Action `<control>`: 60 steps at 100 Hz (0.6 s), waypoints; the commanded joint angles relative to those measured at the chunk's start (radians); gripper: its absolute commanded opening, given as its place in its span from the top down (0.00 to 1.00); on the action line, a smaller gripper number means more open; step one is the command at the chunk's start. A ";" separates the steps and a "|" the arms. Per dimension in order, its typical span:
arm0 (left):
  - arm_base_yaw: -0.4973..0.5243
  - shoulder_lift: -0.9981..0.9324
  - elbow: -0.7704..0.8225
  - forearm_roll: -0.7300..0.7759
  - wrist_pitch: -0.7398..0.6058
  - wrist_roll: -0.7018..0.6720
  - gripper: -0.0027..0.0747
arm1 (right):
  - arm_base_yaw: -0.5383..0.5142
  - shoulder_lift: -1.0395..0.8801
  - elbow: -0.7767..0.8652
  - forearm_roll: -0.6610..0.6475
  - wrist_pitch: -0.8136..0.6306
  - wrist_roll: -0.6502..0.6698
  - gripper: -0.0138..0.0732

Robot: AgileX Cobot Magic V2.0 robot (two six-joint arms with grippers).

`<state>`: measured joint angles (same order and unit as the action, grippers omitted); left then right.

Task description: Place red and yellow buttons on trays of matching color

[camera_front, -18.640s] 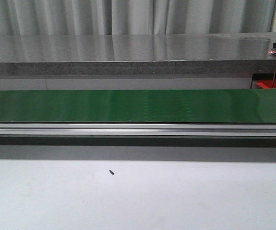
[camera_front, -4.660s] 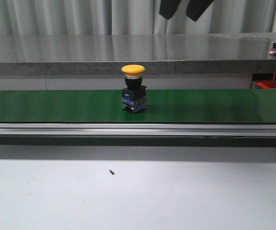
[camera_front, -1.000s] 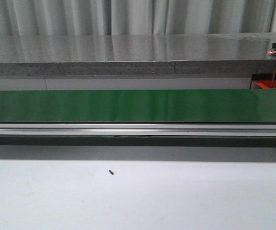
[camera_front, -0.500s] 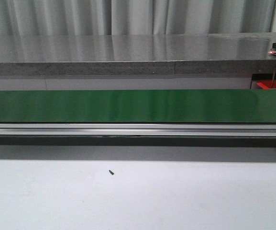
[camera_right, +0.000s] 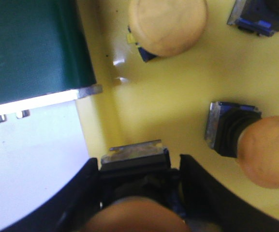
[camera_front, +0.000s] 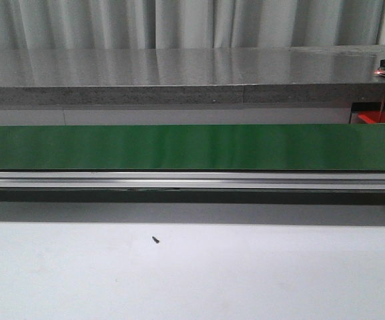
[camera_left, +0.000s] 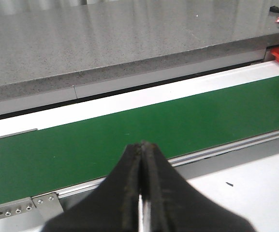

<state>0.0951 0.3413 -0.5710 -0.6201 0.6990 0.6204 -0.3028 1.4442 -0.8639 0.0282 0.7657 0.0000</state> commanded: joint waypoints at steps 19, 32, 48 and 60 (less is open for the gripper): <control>-0.008 0.009 -0.028 -0.040 -0.069 0.000 0.99 | -0.006 0.056 -0.020 -0.012 -0.055 0.000 0.61; -0.008 0.009 -0.028 -0.040 -0.069 0.000 0.99 | -0.006 0.088 -0.020 -0.012 -0.061 0.006 0.61; -0.008 0.009 -0.028 -0.040 -0.069 0.000 0.99 | -0.006 0.111 -0.020 -0.012 -0.053 0.006 0.61; -0.008 0.009 -0.028 -0.040 -0.069 0.000 0.99 | -0.006 0.111 -0.020 -0.012 -0.056 0.012 0.56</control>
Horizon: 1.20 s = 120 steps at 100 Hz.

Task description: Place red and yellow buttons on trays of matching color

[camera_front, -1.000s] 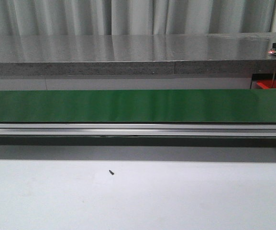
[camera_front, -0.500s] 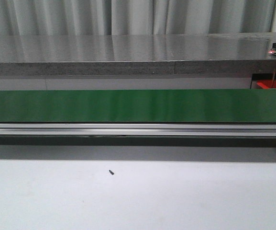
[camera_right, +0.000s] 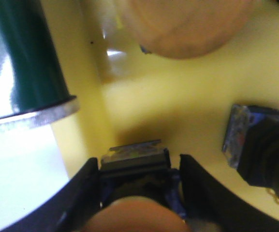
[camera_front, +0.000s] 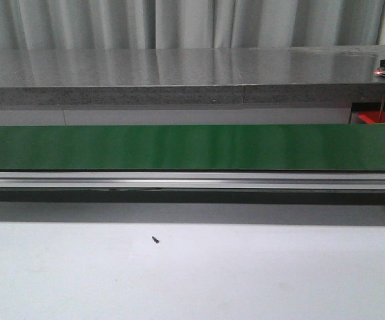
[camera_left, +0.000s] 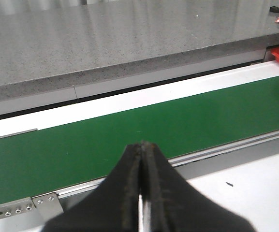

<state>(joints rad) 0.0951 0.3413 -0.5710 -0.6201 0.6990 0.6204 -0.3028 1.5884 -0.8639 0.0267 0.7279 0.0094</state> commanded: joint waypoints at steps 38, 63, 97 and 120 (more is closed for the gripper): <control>-0.008 0.009 -0.028 -0.040 -0.069 0.000 0.99 | -0.006 -0.046 -0.021 0.015 -0.023 0.012 0.32; -0.008 0.009 -0.028 -0.040 -0.069 0.000 0.99 | -0.006 -0.125 -0.021 0.021 -0.010 0.012 0.32; -0.008 0.009 -0.028 -0.040 -0.069 0.000 0.99 | -0.005 -0.315 -0.021 0.023 0.046 0.012 0.32; -0.008 0.009 -0.028 -0.040 -0.069 0.000 0.99 | -0.005 -0.462 -0.021 0.057 0.078 0.012 0.64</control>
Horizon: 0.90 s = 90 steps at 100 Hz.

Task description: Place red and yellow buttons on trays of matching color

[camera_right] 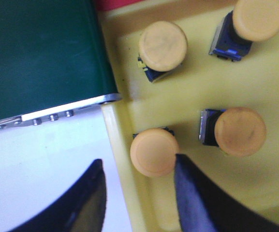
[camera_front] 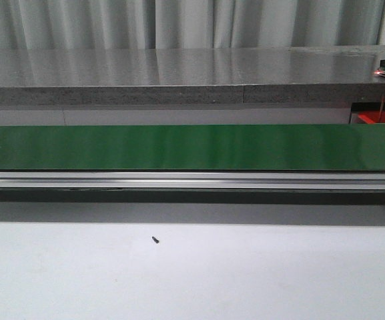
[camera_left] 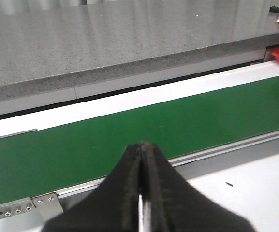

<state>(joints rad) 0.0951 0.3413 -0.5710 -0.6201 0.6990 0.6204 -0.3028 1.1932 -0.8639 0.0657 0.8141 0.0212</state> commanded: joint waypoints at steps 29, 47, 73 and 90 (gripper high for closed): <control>-0.008 0.009 -0.028 -0.040 -0.069 0.000 0.99 | 0.049 -0.200 -0.021 0.044 0.013 0.000 0.98; -0.008 0.009 -0.028 -0.040 -0.069 0.000 0.99 | 0.125 -0.257 -0.021 0.045 -0.001 0.000 0.98; -0.008 0.009 -0.028 -0.040 -0.069 0.000 0.99 | 0.219 -0.312 -0.021 0.044 -0.099 -0.001 0.98; -0.008 0.009 -0.028 -0.040 -0.069 0.000 0.99 | 0.228 -0.342 -0.014 0.044 -0.132 -0.021 0.98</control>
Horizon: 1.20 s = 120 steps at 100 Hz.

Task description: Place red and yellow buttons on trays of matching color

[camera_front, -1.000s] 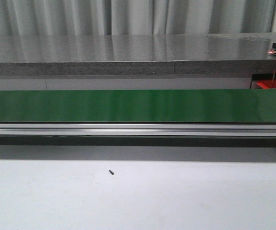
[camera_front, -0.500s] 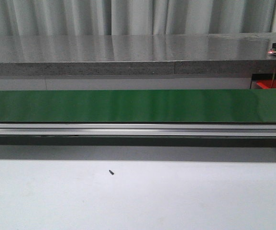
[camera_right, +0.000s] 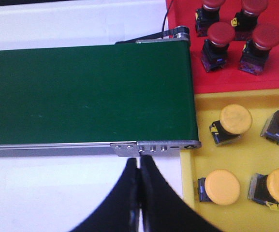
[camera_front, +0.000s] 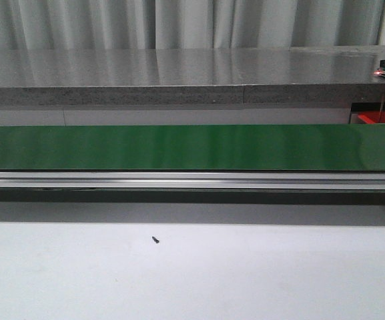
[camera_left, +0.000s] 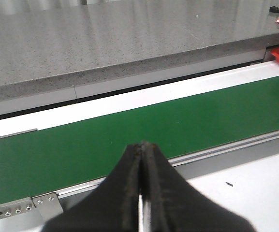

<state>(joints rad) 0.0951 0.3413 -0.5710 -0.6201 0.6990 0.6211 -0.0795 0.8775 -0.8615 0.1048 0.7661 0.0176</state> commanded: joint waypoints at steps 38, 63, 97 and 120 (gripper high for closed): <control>-0.008 0.009 -0.028 -0.040 -0.069 -0.001 0.99 | 0.005 -0.170 0.098 -0.012 -0.206 -0.074 0.98; -0.008 0.009 -0.028 -0.040 -0.069 -0.001 0.99 | 0.005 -0.224 0.099 -0.012 -0.215 -0.141 0.98; -0.008 0.009 -0.028 -0.040 -0.069 -0.001 0.99 | 0.005 -0.274 0.104 -0.003 -0.180 -0.183 0.98; -0.008 0.009 -0.028 -0.040 -0.069 -0.001 0.99 | 0.005 -0.304 0.207 0.081 -0.280 -0.191 0.98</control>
<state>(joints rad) 0.0951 0.3413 -0.5710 -0.6201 0.6990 0.6211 -0.0795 0.5750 -0.6751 0.1339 0.6210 -0.1580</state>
